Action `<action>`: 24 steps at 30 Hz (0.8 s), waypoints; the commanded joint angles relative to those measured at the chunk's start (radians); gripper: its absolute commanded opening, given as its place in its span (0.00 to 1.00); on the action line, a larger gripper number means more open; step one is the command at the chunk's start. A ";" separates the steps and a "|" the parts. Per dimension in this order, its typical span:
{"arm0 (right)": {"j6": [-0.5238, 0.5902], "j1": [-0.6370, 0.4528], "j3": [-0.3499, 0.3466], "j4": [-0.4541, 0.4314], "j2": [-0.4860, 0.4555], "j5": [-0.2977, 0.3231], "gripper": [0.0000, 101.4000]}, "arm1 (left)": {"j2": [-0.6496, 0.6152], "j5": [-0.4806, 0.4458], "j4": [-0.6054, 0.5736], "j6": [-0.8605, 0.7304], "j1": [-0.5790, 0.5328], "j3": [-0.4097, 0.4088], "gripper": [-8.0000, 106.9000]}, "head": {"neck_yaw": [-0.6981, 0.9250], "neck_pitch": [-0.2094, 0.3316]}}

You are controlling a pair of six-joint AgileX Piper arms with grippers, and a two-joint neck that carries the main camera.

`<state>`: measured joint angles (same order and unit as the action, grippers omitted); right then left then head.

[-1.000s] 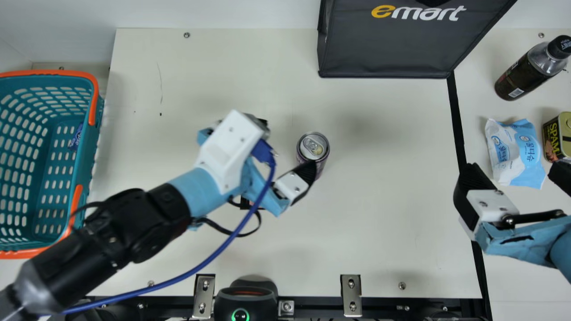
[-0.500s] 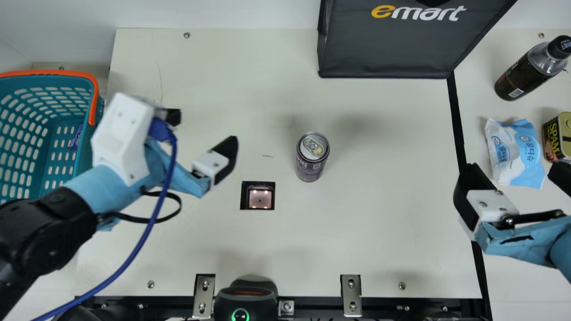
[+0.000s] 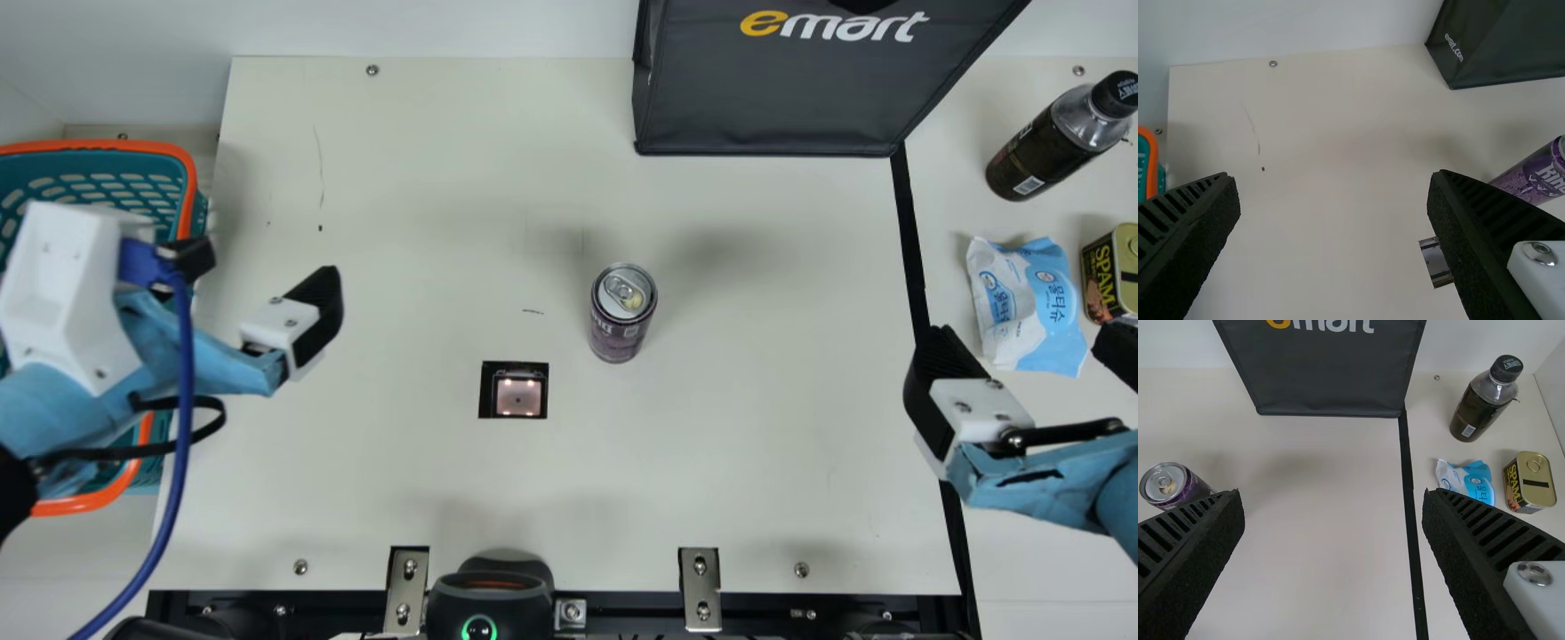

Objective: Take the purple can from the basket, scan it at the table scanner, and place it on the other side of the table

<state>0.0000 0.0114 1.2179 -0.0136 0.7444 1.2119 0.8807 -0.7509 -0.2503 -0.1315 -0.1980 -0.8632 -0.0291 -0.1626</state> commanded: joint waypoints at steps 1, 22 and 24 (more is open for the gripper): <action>0.000 0.000 0.000 0.000 0.000 0.000 0.94 | -0.013 -0.035 -0.018 -0.015 0.044 -0.004 0.85 | 0.002 0.024; 0.048 0.110 -0.014 0.076 0.042 0.008 0.94 | -0.018 -0.044 -0.020 -0.020 0.062 -0.004 0.85 | 0.002 0.024; 0.062 0.130 -0.019 0.099 0.050 0.008 0.94 | -0.018 -0.044 -0.020 -0.020 0.062 -0.004 0.85 | 0.002 0.024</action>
<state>0.0556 0.1295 1.2009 0.0671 0.7910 1.2198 0.8628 -0.7947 -0.2705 -0.1512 -0.1364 -0.8668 -0.0291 -0.1641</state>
